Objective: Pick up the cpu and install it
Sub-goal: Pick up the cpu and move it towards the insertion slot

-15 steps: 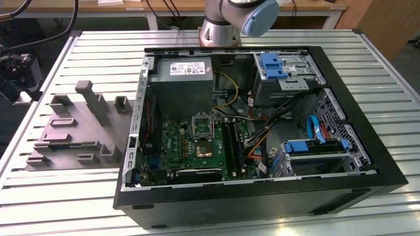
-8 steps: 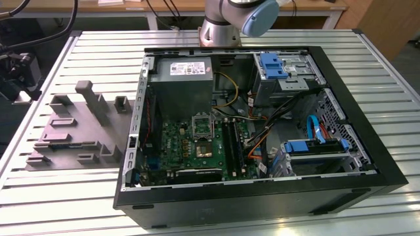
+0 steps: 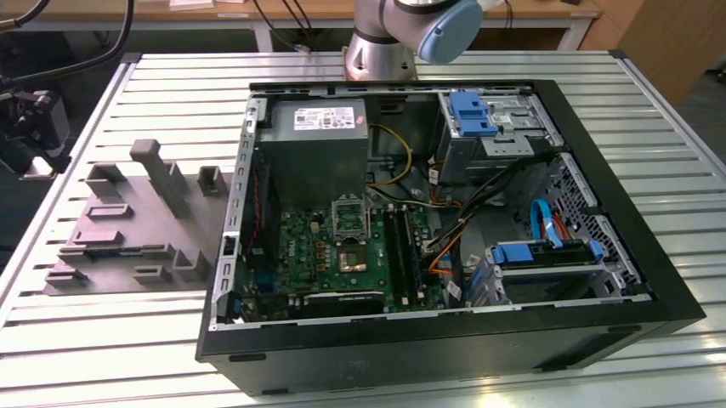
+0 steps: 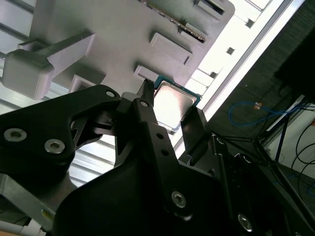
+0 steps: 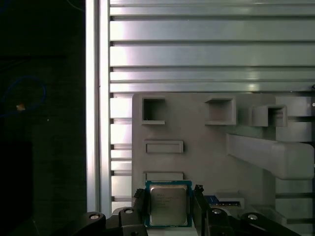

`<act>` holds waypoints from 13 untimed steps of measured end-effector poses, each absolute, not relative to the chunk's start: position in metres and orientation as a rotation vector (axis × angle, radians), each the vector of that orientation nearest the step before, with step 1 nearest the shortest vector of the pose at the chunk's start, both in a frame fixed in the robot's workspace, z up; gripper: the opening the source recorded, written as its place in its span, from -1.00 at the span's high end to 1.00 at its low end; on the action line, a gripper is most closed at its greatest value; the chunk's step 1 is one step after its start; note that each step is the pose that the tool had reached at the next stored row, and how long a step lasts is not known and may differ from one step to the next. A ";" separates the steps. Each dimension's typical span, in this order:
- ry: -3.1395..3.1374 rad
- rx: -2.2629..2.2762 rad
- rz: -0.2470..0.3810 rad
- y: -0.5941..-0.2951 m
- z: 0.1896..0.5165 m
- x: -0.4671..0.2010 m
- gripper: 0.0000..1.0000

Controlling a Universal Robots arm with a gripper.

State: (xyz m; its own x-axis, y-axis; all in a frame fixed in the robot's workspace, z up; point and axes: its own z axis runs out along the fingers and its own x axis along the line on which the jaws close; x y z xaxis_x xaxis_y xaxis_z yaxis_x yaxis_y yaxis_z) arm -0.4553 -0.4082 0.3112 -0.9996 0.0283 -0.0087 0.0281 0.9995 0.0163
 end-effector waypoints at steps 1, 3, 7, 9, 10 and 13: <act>3.132 0.044 0.025 -0.408 0.311 -0.455 0.06; 3.132 0.044 0.023 -0.408 0.312 -0.455 0.06; 3.132 0.044 0.020 -0.408 0.313 -0.455 0.06; 3.132 0.044 0.020 -0.408 0.313 -0.455 0.06; 3.132 0.044 0.019 -0.408 0.314 -0.455 0.06; 3.132 0.044 0.018 -0.408 0.314 -0.455 0.06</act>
State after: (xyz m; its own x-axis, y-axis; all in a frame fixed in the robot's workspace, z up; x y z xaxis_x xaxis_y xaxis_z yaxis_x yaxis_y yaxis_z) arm -0.4553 -0.4081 0.3143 -0.9996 0.0282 -0.0088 0.0281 0.9995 0.0115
